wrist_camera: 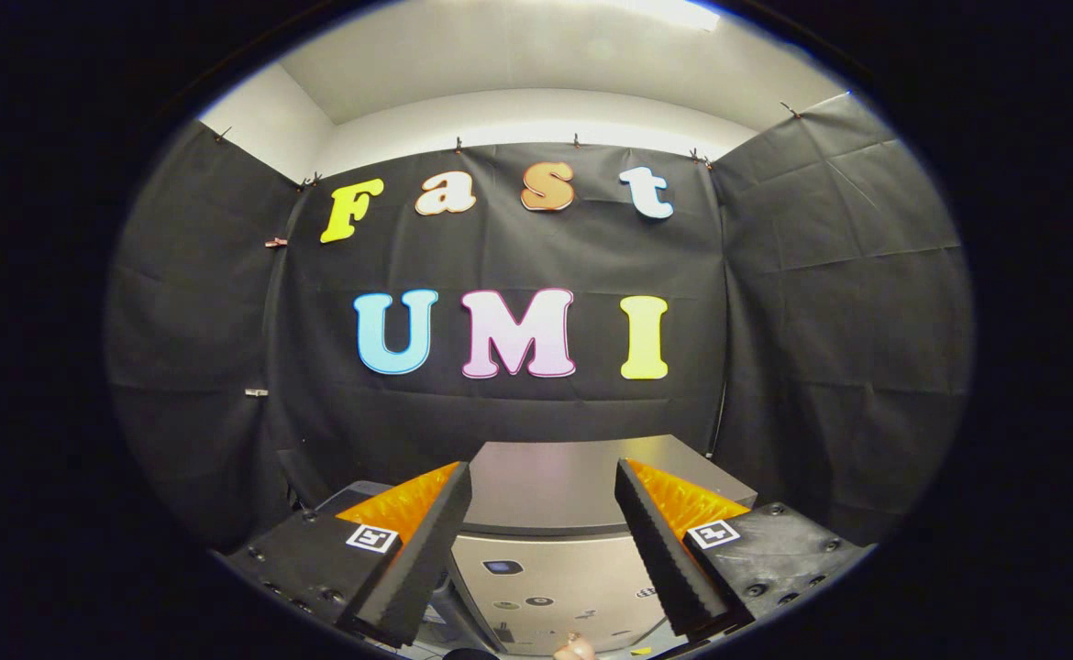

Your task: Put the clothes into the washing machine and then close the washing machine lid.

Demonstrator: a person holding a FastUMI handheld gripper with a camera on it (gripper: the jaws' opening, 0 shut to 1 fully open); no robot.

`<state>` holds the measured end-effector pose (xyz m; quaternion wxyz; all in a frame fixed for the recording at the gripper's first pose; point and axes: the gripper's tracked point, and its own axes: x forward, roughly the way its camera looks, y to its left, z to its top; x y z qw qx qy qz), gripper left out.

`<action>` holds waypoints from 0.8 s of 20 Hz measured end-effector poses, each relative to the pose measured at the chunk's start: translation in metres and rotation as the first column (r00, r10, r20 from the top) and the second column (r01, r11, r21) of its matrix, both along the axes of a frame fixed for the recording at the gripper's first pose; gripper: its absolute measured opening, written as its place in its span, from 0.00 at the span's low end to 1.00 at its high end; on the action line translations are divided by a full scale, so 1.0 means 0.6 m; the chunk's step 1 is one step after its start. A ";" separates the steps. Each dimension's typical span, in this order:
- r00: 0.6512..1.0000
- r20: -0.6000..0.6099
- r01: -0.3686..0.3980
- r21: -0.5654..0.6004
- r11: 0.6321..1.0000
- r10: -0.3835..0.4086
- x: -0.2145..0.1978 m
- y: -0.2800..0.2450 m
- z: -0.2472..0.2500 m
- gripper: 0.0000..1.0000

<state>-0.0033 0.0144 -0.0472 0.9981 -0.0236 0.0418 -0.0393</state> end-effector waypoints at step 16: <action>0.999 -0.029 -0.019 0.012 1.000 0.019 0.015 -0.001 -0.006 0.99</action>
